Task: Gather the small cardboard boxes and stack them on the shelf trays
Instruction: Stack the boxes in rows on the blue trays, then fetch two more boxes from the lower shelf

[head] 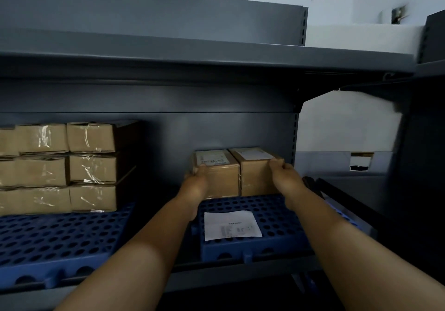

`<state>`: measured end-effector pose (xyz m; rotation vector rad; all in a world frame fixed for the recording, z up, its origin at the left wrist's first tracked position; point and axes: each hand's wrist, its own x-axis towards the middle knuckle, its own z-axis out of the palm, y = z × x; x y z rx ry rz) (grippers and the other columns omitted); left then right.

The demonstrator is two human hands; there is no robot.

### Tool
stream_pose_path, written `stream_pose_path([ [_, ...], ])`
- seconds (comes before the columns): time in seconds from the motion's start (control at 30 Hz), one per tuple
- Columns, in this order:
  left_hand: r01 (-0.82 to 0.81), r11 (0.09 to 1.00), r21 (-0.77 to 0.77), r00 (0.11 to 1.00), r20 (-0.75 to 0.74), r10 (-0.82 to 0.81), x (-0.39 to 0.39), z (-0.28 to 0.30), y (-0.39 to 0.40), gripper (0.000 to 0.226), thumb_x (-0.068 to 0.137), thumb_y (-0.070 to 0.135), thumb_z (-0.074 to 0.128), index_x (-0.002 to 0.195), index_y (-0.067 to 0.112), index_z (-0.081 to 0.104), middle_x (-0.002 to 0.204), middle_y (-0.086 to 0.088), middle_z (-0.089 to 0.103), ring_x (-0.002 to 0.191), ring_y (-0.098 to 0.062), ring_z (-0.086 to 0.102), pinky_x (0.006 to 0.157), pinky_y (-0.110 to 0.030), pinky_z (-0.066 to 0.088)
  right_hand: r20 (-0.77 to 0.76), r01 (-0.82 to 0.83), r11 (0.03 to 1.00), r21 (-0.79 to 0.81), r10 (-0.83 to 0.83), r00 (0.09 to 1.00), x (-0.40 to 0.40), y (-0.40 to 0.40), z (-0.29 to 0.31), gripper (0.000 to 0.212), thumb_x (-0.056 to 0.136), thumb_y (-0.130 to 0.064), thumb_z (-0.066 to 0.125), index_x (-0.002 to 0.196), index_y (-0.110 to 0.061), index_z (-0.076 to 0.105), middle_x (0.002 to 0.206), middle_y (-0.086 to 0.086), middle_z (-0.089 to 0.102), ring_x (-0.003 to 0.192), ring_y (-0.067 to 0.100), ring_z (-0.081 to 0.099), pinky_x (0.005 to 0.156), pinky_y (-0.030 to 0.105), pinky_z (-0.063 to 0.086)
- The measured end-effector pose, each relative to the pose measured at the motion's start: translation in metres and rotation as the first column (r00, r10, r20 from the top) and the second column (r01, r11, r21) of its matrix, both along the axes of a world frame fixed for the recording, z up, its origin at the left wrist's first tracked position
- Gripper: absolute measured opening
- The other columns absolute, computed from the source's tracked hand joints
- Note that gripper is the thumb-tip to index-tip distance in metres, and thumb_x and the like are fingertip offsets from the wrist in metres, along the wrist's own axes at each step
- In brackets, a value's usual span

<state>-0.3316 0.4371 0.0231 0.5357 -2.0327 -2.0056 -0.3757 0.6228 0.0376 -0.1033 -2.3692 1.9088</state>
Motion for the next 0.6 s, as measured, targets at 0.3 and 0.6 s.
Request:
stream_pose_path([
  [0.3, -0.205, 0.927, -0.314, 0.969, -0.199, 0.147, 0.053, 0.024, 0.038, 0.07, 0.097, 0.047, 0.036, 0.151, 0.01, 0.013, 0.154, -0.009, 0.014, 0.14, -0.029, 0.022, 0.115, -0.04, 0.023, -0.131, 0.048, 0.996, -0.079, -0.059, 0.99, 0.037, 0.007, 0.006, 0.068, 0.097, -0.051, 0.035, 0.151, -0.014, 0.018, 0.155, 0.009, 0.027, 0.138, 0.027, 0.033, 0.115, 0.041, 0.027],
  [0.6, 0.093, 0.936, -0.34, 0.91, -0.353, -0.219, 0.124, 0.008, 0.114, 0.054, 0.1, 0.034, 0.035, 0.15, 0.019, 0.021, 0.156, 0.0, 0.019, 0.139, -0.017, 0.03, 0.109, -0.027, 0.026, -0.298, 0.205, 0.978, -0.039, -0.207, 0.932, 0.163, 0.033, -0.001, 0.04, 0.099, -0.04, 0.036, 0.13, -0.018, 0.05, 0.122, -0.003, 0.055, 0.108, 0.015, 0.05, 0.09, 0.029, 0.038],
])
